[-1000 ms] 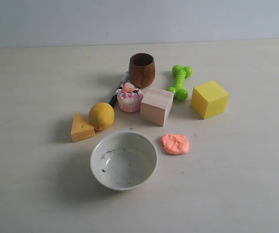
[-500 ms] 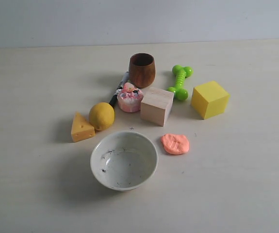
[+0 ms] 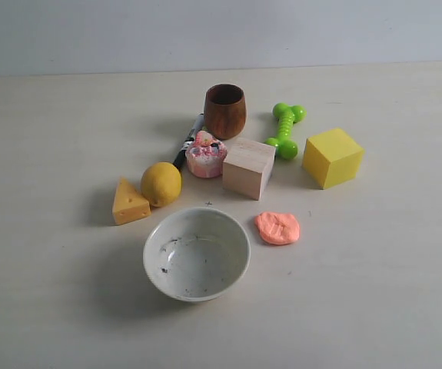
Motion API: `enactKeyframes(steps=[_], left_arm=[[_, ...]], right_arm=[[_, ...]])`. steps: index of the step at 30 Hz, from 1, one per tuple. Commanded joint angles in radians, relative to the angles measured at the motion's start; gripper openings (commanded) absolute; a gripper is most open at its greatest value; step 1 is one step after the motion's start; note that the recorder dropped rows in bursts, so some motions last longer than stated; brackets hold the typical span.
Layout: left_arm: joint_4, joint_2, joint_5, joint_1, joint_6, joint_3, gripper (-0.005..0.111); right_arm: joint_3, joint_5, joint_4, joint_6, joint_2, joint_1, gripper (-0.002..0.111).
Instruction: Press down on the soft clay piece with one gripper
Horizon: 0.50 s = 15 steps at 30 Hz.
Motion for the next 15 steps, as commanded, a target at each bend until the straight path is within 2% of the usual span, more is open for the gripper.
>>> enactKeyframes(steps=[1,3,15], left_arm=[[-0.008,-0.007,-0.007,-0.006,0.001,0.003,0.0],[-0.008,-0.007,-0.007,-0.006,0.001,0.003,0.0],[-0.008,-0.007,-0.007,-0.006,0.001,0.003,0.0]], right_arm=[[0.005,0.013,-0.049,-0.005,-0.006,0.012,0.001],[0.005,0.057,-0.074,-0.005,-0.006,0.012,0.001],[0.005,0.056,-0.041,-0.003,-0.006,0.012,0.001]])
